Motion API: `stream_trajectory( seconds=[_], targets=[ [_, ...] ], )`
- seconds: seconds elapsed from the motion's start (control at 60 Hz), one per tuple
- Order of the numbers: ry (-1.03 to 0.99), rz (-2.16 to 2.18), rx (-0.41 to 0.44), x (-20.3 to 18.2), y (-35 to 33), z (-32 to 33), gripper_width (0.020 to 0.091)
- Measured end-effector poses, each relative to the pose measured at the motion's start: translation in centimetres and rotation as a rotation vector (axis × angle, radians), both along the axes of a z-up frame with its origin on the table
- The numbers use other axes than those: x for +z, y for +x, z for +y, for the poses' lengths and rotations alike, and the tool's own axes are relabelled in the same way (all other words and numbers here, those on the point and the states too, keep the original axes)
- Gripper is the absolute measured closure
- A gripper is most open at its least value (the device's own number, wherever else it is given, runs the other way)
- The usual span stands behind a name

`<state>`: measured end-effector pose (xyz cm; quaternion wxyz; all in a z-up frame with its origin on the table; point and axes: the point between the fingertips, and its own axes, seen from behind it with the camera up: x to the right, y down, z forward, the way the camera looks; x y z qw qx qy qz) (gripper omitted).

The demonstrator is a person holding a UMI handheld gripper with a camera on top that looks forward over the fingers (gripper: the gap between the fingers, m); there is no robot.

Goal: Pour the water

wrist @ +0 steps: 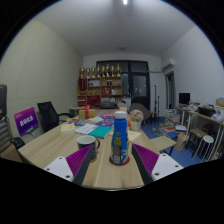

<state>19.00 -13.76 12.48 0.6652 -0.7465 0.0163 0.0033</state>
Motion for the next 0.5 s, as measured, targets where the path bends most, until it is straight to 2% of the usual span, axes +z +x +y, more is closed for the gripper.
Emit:
stream_trajectory(
  seconds=[0.317, 0.5],
  targets=[
    [0.004, -0.012, 0.06, -0.1, -5.9, -15.8, 0.0265],
    [0.024, -0.034, 0.037, 0.5, -7.6, -19.8, 0.0256]
  ],
)
